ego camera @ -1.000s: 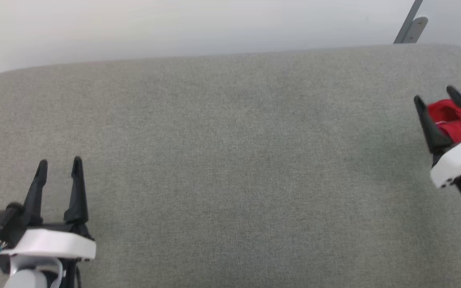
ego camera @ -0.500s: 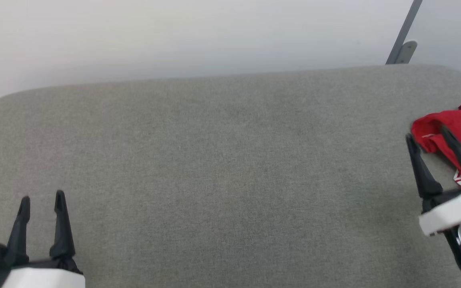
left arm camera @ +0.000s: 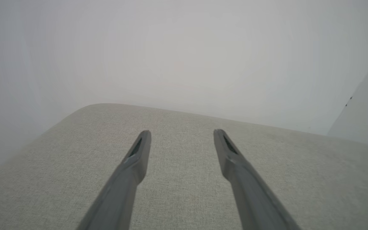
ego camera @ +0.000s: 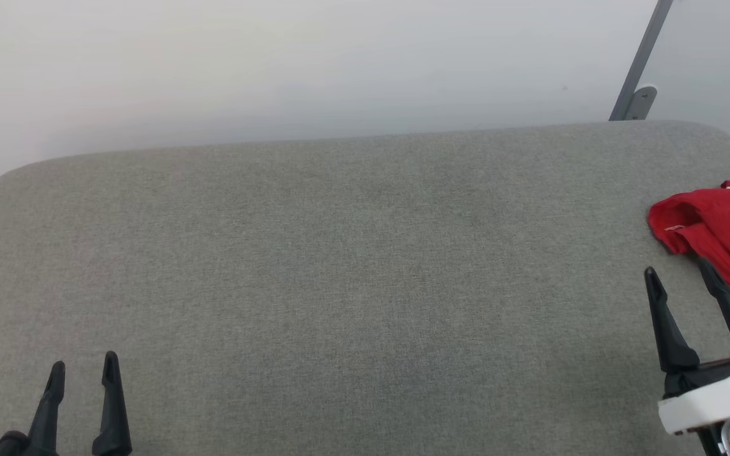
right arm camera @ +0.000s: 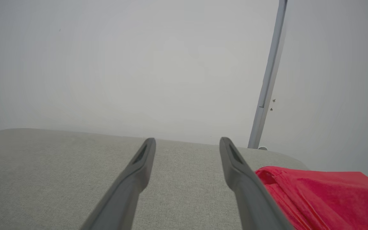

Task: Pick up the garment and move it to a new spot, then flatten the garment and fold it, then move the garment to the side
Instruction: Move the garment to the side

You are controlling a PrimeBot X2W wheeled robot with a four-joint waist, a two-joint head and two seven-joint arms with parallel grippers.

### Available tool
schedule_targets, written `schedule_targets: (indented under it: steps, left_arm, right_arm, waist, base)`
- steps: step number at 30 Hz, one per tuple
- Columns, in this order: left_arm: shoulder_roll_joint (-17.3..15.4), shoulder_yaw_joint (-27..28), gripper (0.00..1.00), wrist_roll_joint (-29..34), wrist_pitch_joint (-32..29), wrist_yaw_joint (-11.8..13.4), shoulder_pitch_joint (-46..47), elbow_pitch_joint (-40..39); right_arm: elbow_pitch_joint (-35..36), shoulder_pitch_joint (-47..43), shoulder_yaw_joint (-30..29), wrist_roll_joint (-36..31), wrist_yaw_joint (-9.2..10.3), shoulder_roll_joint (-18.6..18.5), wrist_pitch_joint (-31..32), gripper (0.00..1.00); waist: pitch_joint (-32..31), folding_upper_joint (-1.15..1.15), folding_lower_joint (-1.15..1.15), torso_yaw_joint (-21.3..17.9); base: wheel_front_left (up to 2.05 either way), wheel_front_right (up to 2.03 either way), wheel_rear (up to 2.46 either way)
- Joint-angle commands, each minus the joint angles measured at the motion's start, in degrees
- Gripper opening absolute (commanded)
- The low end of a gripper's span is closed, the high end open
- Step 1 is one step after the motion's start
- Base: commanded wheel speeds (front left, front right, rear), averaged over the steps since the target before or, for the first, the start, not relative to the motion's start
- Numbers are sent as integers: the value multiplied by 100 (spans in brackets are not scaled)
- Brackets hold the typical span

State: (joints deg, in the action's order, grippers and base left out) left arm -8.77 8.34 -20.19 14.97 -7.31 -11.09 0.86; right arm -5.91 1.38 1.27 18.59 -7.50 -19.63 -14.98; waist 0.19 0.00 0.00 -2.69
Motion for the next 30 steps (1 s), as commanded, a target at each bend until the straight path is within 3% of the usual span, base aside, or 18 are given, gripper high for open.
schedule_targets:
  steps: [1, 15, 30]
  left_arm:
    - [-14, -28, 100, -33, 28, -17, -91, -28]
    - [-173, -334, 100, -112, 28, -17, -58, 78]
    - [-225, -374, 100, -50, 28, -17, -14, 64]
  right_arm:
    - [81, -119, -72, -38, 2, 82, -22, 100]
    - [323, -627, -295, -268, 2, 463, -22, 100]
    - [367, -790, -284, -343, 2, 599, -22, 100]
  waist:
    - [-11, 0, 0, 20]
    - [-57, 0, 0, 108]
    - [-62, 0, 0, 101]
  base:
    - [0, 0, 0]
    - [0, 0, 0]
    - [0, 0, 0]
